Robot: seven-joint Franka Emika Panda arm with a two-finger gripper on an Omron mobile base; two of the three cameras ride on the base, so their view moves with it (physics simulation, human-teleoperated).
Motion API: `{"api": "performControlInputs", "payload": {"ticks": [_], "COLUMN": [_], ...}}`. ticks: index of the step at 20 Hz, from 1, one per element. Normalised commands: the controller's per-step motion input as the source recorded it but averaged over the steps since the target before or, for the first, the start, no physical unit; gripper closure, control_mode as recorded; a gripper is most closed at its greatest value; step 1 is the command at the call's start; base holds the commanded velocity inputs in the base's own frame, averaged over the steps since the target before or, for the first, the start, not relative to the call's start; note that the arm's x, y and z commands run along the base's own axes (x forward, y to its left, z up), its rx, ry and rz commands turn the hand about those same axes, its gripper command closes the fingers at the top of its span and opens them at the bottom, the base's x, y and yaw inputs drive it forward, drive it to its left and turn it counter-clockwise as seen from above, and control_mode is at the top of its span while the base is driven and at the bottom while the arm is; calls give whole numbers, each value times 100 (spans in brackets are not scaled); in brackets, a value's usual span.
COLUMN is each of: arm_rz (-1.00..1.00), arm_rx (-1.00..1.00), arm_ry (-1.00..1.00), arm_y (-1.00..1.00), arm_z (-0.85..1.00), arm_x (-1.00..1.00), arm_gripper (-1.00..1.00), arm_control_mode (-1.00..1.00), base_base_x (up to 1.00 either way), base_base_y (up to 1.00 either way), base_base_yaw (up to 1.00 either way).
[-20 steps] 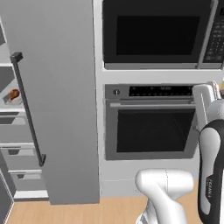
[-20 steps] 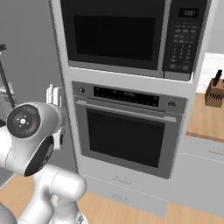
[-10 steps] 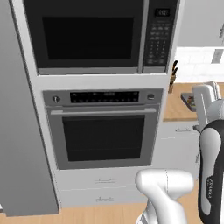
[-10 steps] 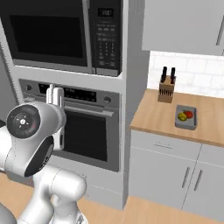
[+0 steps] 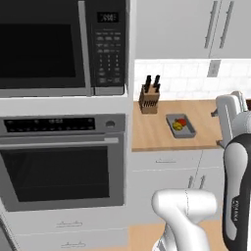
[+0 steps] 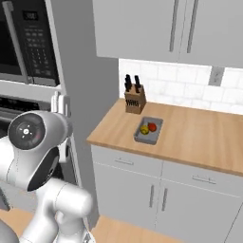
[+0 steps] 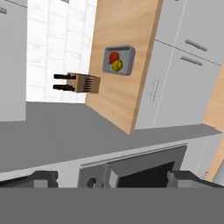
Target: Take the meat container that has the chicken drumstick and place it on the second highest rack of the freezer. Then take the vegetable container that has the tomato and lemon and place it on the highest rack of the freezer.
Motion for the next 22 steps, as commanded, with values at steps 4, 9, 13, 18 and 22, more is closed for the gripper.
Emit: {"api": "performControlInputs", "payload": {"ticks": [4, 9, 13, 18, 22], "arm_rz": [0, 0, 0, 0, -8], "arm_rx": [0, 0, 0, 0, 0], "arm_ry": [0, 0, 0, 0, 32], "arm_y": [0, 0, 0, 0, -44], "arm_z": [0, 0, 0, 0, -49], "arm_x": [0, 0, 0, 0, 38], "arm_gripper": [-100, -100, -100, -100, -100], "arm_control_mode": [100, 100, 100, 100, -100], "base_base_x": [36, 67, 44, 38, 0], "base_base_y": [-48, -26, -28, -29, 0], "base_base_yaw": [-2, -4, -1, -6, 0]}}
